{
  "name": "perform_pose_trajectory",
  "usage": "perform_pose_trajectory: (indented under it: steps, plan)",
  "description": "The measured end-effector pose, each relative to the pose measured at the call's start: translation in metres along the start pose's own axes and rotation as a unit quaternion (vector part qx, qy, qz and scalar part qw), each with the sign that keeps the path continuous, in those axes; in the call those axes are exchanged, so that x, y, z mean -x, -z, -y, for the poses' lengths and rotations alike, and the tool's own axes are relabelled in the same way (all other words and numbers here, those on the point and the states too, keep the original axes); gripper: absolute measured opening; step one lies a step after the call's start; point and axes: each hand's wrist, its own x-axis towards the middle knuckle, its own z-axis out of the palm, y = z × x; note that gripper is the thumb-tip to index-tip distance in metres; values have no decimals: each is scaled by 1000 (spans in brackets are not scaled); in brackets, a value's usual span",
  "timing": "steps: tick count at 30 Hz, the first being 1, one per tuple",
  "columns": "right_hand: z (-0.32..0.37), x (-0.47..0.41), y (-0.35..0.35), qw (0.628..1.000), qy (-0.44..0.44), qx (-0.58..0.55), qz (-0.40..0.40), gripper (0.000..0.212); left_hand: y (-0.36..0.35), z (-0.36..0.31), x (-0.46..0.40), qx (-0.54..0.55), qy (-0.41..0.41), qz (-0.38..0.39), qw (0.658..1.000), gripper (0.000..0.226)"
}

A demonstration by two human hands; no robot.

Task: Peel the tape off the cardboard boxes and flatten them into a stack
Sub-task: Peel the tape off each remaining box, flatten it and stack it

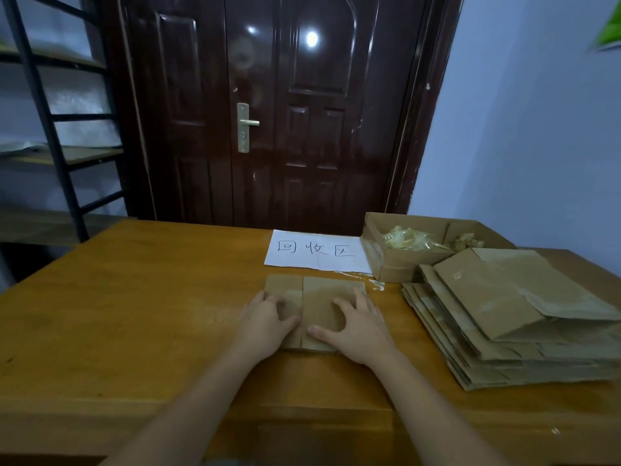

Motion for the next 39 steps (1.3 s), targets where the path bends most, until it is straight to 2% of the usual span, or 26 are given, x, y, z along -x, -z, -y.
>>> perform_pose_trajectory:
  steps: [3,5,9,12,14,16,19,22,25,32,39]
  plan:
    - [-4,2,4,994,-54,-75,-53,104,2,-4,2,122,0,-37,992,57]
    - [-7,1,6,983,-81,-134,-92,92,7,-4,4,146,-11,-48,988,60]
    - [-10,6,13,952,-76,-254,-152,80,24,-1,6,136,57,16,989,70]
    - [-13,6,18,939,-72,-301,-149,76,33,-3,7,114,54,53,991,74]
    - [-12,3,27,926,-101,-344,-123,77,37,-6,5,111,32,40,993,77]
    - [-9,-1,42,925,-108,-358,-63,88,44,-12,3,105,14,13,994,81]
    - [-3,-6,76,945,-71,-318,-7,105,56,-33,-2,85,-23,-33,996,82]
    - [-5,-12,123,977,-43,-200,-54,109,65,-65,-11,84,-69,-63,992,82]
    - [-22,-13,176,989,-30,-115,-91,106,63,-106,-22,109,-97,-66,987,84]
    - [-109,-7,263,993,-72,-49,-86,100,18,-216,-40,171,-139,11,975,89]
    - [-208,13,298,988,-135,-43,-64,94,-37,-297,-37,236,-144,126,953,100]
